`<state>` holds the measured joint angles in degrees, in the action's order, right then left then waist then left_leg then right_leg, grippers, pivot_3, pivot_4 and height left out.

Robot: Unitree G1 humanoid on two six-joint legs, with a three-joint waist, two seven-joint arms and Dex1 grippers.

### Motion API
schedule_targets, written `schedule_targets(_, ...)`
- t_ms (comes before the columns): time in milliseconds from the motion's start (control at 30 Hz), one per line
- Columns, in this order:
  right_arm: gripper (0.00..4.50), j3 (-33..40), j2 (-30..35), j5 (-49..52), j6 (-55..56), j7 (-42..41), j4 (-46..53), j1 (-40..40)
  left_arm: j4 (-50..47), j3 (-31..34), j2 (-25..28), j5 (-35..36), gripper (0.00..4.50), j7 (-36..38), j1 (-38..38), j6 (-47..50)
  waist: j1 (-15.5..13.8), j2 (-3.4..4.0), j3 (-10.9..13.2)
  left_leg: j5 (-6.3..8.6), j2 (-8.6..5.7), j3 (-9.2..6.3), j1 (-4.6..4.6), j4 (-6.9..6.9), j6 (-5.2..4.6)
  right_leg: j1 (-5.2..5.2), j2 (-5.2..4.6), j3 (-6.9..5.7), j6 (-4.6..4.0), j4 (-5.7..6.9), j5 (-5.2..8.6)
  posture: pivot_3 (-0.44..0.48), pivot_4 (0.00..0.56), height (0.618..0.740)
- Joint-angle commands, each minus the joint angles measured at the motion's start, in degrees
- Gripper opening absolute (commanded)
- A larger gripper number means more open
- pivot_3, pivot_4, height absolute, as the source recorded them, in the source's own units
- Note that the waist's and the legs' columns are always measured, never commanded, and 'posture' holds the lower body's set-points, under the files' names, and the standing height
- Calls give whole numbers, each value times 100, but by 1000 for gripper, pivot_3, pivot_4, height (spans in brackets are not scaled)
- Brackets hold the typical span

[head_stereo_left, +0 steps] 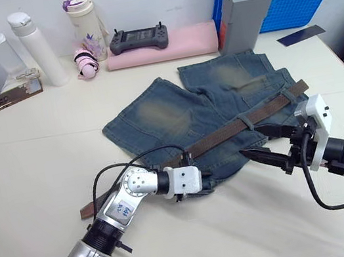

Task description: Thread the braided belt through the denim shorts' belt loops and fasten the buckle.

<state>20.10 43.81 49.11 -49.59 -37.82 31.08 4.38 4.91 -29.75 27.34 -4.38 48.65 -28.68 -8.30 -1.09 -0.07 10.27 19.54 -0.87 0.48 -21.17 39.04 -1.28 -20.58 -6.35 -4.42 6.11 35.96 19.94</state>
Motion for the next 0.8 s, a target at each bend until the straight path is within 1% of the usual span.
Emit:
schedule_targets(33,4500,-35,129,-143,161,-7,26,105,373,498,608,-425,316,-162,2,-159,35,1,-1,0,2,0,2,0,1,0,0,1,0,1,0,0,150,739)
schedule_targets(67,4500,-67,168,-246,199,-17,15,115,472,621,826,-436,316,-141,0,-317,65,1,-1,-1,3,0,2,-1,2,0,0,1,0,1,0,0,150,739)
schedule_targets(100,4500,-207,295,-614,373,3,-44,109,722,821,1172,-440,316,-122,-30,-585,104,1,-1,-1,4,0,2,-1,3,-2,1,1,0,2,0,0,150,739)
schedule_targets(133,4500,-315,385,-887,506,17,-89,104,913,954,1406,-440,316,-113,-55,-786,133,1,-1,-2,6,-1,3,-2,4,-2,2,1,0,3,0,0,150,739)
schedule_targets(200,4500,-903,794,-2150,1372,65,-361,24,1494,1254,1904,-270,316,26,-114,-1281,180,2,-1,-3,7,-1,9,-4,6,-4,6,6,-1,3,0,0,150,739)
schedule_targets(267,4500,-1398,1067,-3117,2171,93,-636,1,1848,1403,2118,-139,316,139,-145,-1611,231,2,-1,-4,6,0,11,-7,7,-9,6,11,-2,2,1,0,150,739)
schedule_targets(300,4500,-1528,1099,-3368,2437,91,-743,19,1945,1428,2133,-127,316,172,-163,-1720,245,2,-1,-4,6,0,12,-8,7,-10,6,12,-1,3,1,0,150,739)
schedule_targets(400,4500,-2257,1218,-4602,3609,172,-1181,257,2174,1572,2233,-128,316,269,-131,-1990,258,2,-1,-2,2,1,6,-10,5,-12,1,9,-1,3,1,0,150,739)
schedule_targets(467,4500,-2523,1159,-5010,4044,159,-1424,352,2253,1655,2211,-100,316,275,-118,-2056,260,2,-1,-2,-1,2,-3,-9,4,-19,-2,9,0,2,0,0,150,739)
schedule_targets(533,4500,-2723,1040,-5191,4329,76,-1575,408,2302,1703,2176,-98,316,249,-118,-2069,261,2,-1,-2,-1,2,-6,-9,4,-21,-1,4,0,3,0,0,150,739)
schedule_targets(633,4500,-2992,820,-5668,4282,225,-1973,651,2389,1730,2155,-190,316,174,-123,-2171,276,2,-1,-2,1,2,-5,-8,5,-20,1,-4,0,3,0,0,150,739)
schedule_targets(733,4500,-3061,721,-5917,4174,225,-2380,828,2487,1753,2203,-243,316,151,-114,-2287,280,-5,-5,-3,2,13,9,1,5,-15,3,-6,2,14,-1,0,150,739)
schedule_targets(767,4092,-3100,697,-5959,4102,159,-2520,896,2527,1765,2228,-242,285,158,-114,-2334,279,-7,-6,-3,3,12,12,4,6,-12,2,-1,1,14,-1,0,150,739)
schedule_targets(800,3965,-3139,677,-5987,4027,89,-2624,951,2556,1779,2245,-237,285,163,-115,-2351,281,-11,-9,-3,3,11,14,4,6,-10,2,3,1,14,-1,0,150,739)
